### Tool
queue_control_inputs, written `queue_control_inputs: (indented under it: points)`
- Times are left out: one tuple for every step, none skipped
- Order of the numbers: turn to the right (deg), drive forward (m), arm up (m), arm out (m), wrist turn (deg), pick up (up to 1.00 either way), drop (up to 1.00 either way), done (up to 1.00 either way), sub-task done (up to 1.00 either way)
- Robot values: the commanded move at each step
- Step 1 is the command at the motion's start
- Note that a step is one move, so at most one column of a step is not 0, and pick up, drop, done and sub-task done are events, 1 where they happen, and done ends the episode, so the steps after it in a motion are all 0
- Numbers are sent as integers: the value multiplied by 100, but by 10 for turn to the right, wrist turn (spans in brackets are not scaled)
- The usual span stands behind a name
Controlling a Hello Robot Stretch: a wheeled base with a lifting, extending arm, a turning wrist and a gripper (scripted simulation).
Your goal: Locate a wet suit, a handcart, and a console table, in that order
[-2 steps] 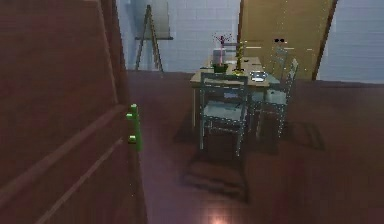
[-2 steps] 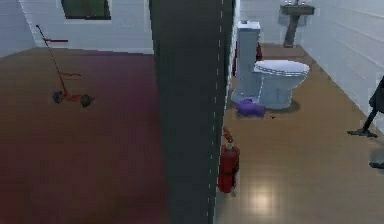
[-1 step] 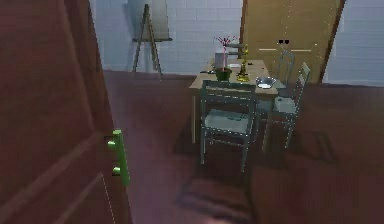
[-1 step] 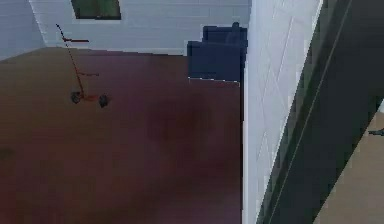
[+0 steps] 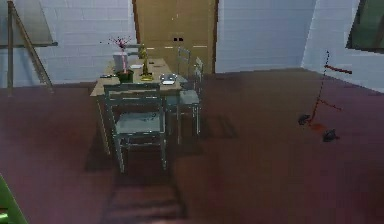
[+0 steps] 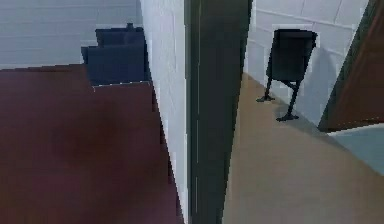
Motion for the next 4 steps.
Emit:
queue_control_inputs:
  points:
    - [0, 20, 0, 0, 0, 0, 0, 0, 0]
    - [450, 0, 0, 0, 0, 0, 0, 0, 0]
    - [60, 0, 0, 0, 0, 0, 0, 0, 0]
    - [0, 100, 0, 0, 0, 0, 0, 0, 0]
